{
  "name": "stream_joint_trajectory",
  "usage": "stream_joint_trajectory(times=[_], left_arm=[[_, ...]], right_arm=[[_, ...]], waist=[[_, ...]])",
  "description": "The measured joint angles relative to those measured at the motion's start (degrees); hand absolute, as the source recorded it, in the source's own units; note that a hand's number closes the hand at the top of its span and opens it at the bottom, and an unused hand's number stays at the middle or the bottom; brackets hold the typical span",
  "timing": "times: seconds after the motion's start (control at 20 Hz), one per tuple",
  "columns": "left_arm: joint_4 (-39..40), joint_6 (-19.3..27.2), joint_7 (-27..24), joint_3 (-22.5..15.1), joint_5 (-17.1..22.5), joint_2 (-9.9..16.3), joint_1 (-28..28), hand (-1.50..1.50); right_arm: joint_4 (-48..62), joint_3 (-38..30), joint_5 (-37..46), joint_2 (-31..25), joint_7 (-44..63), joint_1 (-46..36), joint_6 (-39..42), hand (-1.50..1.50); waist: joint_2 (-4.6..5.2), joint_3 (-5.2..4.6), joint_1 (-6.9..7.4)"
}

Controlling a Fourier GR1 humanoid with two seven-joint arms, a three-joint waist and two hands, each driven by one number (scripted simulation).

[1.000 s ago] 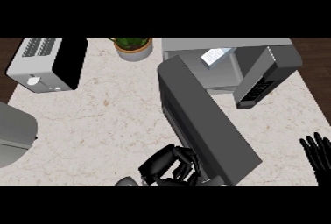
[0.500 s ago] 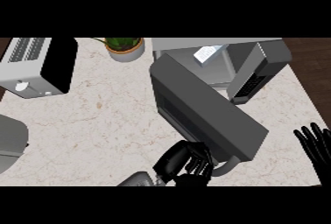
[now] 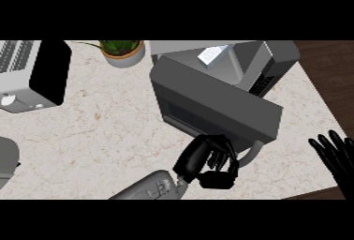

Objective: Pick up the milk, place it into the microwave and close the microwave

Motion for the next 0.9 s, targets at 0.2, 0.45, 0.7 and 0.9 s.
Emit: stream_joint_trajectory(times=[0.2,0.45,0.7,0.9], left_arm=[[2.0,3.8,-0.8,1.0,3.6,-0.3,-4.1,1.5],[5.5,6.9,-1.7,2.5,7.6,-0.6,-9.4,1.5],[9.2,8.6,-2.7,4.1,11.7,-0.7,-13.8,1.5],[12.0,8.6,-3.8,5.6,15.3,-0.7,-16.8,1.5]], right_arm=[[-2.3,0.2,-2.2,-0.8,1.7,0.0,0.2,-1.5],[-4.3,0.4,-4.1,-1.5,4.0,0.1,-0.5,-1.5],[-6.5,0.5,-6.1,-2.2,6.3,0.3,-1.3,-1.5],[-7.5,0.2,-7.5,-3.0,7.7,-0.1,-1.9,-1.5]], waist=[[0.42,0.0,-1.14],[0.93,0.04,-2.26],[1.39,0.06,-3.37],[1.86,0.09,-3.86]])
